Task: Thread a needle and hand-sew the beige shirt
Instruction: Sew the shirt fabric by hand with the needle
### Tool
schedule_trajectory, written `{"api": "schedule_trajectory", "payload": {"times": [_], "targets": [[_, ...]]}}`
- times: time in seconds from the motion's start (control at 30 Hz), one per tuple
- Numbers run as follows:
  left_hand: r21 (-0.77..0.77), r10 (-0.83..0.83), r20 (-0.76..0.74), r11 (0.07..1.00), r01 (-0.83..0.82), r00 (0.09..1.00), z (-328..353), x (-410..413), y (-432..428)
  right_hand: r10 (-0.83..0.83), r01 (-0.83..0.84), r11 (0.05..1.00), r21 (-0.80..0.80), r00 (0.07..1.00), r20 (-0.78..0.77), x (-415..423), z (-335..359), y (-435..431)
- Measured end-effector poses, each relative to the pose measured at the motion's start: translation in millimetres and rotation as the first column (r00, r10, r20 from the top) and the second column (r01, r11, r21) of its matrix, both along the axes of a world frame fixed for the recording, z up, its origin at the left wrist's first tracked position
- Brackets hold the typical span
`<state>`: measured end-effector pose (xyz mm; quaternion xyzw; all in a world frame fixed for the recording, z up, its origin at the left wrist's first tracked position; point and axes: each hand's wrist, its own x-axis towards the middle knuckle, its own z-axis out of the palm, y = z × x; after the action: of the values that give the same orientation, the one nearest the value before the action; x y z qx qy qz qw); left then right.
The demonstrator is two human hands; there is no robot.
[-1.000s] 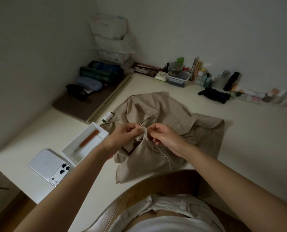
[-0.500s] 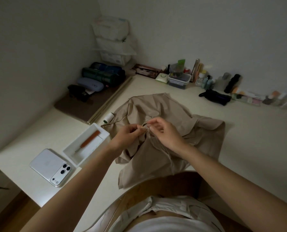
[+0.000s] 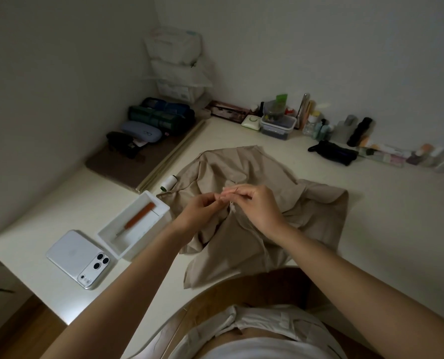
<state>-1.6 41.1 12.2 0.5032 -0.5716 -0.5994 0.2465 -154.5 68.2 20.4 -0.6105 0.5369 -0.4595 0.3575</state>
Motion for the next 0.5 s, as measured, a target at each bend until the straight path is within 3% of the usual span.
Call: {"api": "schedule_trajectory", "payload": {"times": [0.2, 0.37, 0.43, 0.5], "targets": [[0.011, 0.211, 0.014, 0.977, -0.211, 0.977, -17.0, 2.3, -3.3, 0.131, -0.133, 0.991, 0.013, 0.985, 0.112, 9.7, 17.6, 12.6], [-0.007, 0.326, 0.039, 0.945, -0.326, 0.945, -24.0, 5.9, -8.2, 0.16, -0.236, 0.949, 0.207, 0.931, 0.329, 2.4, 19.7, 20.3], [-0.006, 0.38, 0.03, 0.925, -0.38, 0.924, -25.2, 6.9, -10.2, 0.126, -0.209, 0.911, 0.357, 0.962, 0.241, -4.9, 8.3, 22.1], [-0.005, 0.409, 0.031, 0.912, -0.409, 0.912, -26.5, 7.1, -12.4, 0.169, -0.128, 0.851, 0.51, 0.985, -0.035, -12.5, -4.0, 25.9]]}}
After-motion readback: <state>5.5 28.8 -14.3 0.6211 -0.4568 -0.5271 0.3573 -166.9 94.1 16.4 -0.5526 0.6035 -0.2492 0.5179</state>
